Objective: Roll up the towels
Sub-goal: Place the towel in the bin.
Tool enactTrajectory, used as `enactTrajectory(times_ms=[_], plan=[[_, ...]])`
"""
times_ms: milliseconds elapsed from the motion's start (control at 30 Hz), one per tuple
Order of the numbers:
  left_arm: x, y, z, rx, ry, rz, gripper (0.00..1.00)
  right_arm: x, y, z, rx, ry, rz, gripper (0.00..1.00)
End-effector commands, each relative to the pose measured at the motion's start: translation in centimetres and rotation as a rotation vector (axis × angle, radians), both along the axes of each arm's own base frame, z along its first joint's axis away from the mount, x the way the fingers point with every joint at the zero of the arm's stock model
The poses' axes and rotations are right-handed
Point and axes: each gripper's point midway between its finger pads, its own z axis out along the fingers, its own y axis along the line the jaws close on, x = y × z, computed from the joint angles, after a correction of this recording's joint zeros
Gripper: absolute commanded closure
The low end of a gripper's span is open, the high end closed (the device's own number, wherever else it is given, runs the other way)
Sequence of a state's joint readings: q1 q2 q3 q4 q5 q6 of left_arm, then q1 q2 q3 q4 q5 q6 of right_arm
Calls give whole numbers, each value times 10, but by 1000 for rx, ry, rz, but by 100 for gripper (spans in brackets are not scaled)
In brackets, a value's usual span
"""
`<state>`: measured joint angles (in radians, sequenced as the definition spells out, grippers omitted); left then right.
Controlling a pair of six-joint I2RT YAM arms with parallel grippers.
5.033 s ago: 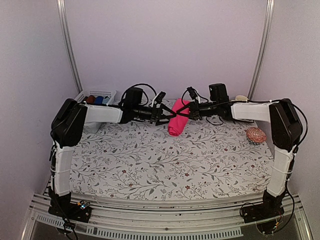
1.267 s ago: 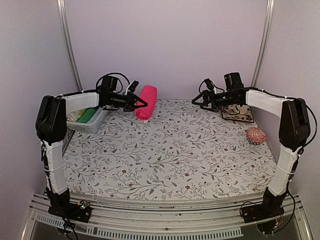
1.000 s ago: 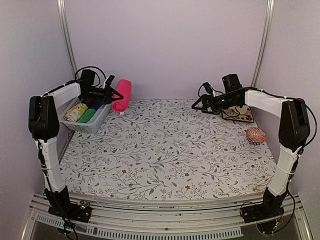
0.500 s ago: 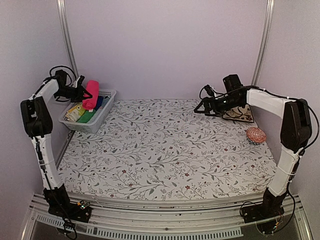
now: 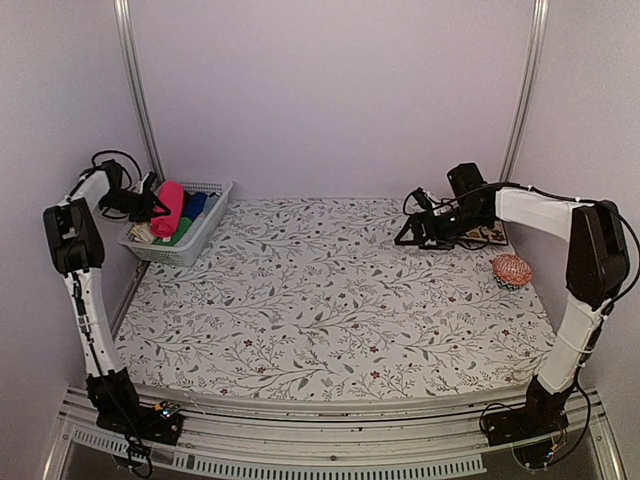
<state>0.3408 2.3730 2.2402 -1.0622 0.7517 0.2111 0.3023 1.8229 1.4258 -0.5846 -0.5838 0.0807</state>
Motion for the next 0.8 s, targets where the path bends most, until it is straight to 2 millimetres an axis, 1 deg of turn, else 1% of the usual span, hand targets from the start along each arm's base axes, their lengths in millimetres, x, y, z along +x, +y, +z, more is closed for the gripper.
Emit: enactTrajectory(times_ms=[0,67,200,300,467,567,600,633,667,733,767], plan=[[-8,-8,-19,0,49,-48,100,-7,-3,2,-28,-13,-1,1],[-9,-10,-27,23,74,-52,100,-7,-3,2,-28,-12,-4,1],[-9,-16,-33,47,95,-57,100,-6,-1,3,-27,-11,-2,1],[-9,-26,-40,50,108,-79,100,-6,3,1,-28,-5,7,1],[-10,-40,-70,48,170,-105,100,-6,6,0,-31,-4,13,1],[-10,-38,-81,67,194,-94,100,-6,7,0,-29,-1,14,1],[-9,-35,-84,87,201,-84,95,-6,7,0,-30,0,16,1],[-7,-31,-85,108,204,-71,92,-6,8,1,-28,-2,17,1],[-6,-29,-83,121,200,-65,90,-6,9,1,-26,-2,20,1],[0,-22,-79,156,186,-44,81,-5,12,2,-21,-2,24,1],[3,-20,-75,172,177,-34,80,-5,14,2,-19,-2,28,1]])
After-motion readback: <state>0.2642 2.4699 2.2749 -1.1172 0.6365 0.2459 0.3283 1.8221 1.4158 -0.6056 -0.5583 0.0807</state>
